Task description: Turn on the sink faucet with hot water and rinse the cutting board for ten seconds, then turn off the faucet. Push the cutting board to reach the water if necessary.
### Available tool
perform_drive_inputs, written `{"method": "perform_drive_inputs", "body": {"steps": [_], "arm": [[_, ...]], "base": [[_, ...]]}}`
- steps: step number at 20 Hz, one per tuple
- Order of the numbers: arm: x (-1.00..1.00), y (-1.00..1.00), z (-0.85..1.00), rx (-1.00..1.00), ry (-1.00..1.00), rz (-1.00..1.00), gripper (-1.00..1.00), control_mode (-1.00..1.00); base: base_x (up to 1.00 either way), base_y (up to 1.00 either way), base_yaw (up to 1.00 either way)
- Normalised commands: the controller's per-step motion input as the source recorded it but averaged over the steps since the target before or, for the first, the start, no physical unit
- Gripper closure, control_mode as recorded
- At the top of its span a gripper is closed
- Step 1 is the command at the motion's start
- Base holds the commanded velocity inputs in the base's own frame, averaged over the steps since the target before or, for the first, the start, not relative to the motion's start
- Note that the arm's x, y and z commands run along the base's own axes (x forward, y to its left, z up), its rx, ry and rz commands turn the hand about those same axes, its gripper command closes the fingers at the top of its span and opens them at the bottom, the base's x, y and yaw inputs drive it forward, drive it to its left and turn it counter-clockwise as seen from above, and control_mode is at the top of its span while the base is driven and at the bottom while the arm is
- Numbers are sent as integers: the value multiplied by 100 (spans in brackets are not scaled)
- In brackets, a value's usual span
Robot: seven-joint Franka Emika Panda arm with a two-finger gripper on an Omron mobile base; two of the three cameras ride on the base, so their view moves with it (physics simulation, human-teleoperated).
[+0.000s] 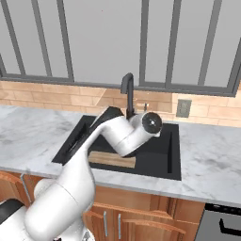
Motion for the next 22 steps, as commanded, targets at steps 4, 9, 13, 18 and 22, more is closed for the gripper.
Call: {"method": "perform_drive_inputs", "body": {"steps": [4,9,13,18,22], "arm": [[22,-28,-1,12,-31,11,-100,-100],[32,-23,-8,11,-25,11,-100,-100],[38,-23,-21,4,-10,7,-100,-100],[46,-18,-24,2,-8,7,-100,-100],[47,-14,-16,2,-8,6,-100,-100]], "base": [[0,0,0],[0,0,0],[0,0,0],[0,0,0],[0,0,0]]}}
